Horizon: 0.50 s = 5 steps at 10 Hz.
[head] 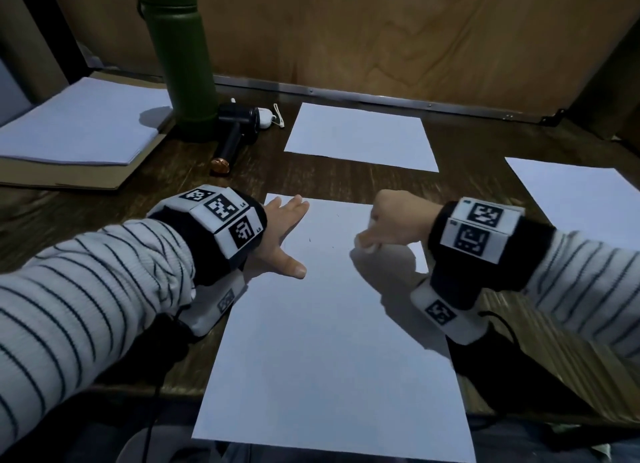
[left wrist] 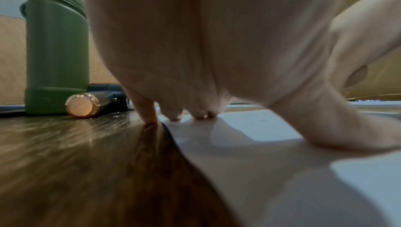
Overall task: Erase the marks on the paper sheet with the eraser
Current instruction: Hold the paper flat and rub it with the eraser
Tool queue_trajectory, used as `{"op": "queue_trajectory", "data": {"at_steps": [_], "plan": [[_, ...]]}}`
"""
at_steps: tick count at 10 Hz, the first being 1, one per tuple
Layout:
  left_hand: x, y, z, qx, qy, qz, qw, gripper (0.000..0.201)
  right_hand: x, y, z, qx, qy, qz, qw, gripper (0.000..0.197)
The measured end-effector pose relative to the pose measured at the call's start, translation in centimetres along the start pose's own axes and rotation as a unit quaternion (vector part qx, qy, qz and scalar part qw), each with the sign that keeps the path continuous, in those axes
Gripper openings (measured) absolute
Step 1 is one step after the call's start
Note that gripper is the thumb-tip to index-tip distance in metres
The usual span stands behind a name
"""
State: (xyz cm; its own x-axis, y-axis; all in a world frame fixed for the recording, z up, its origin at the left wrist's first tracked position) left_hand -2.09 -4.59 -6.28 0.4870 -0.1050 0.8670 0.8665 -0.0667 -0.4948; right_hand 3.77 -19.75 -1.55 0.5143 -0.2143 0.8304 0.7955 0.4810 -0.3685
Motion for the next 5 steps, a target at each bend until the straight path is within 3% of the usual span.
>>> {"op": "queue_trajectory", "data": {"at_steps": [2, 4, 5], "plan": [[0.0, 0.1, 0.1, 0.004, 0.009, 0.004, 1.0, 0.169, -1.3, 0.6, 3.3, 0.046, -0.004, -0.007, 0.999, 0.012], [0.3, -0.3, -0.4, 0.002, 0.011, 0.022, 1.0, 0.174, 0.1, 0.0, -0.3, 0.019, -0.01, -0.023, 0.999, 0.029], [0.6, -0.5, -0.6, -0.003, 0.017, 0.036, 0.999, 0.173, 0.5, -0.6, -1.7, 0.005, 0.004, 0.013, 1.0, 0.032]]}}
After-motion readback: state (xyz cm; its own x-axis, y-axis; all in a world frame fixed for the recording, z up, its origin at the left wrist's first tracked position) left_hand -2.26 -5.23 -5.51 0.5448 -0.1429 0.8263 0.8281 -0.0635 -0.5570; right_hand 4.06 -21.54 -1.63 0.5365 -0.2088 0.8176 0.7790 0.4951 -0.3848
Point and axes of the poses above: each hand's wrist, its own y-axis towards the middle knuckle, its own x-axis out of the back of the hand, z = x × y, the point moved 6 cm from there along y, towards the middle knuckle, and after that the axes turned 11 degrees about y, right-handed, at the moved point
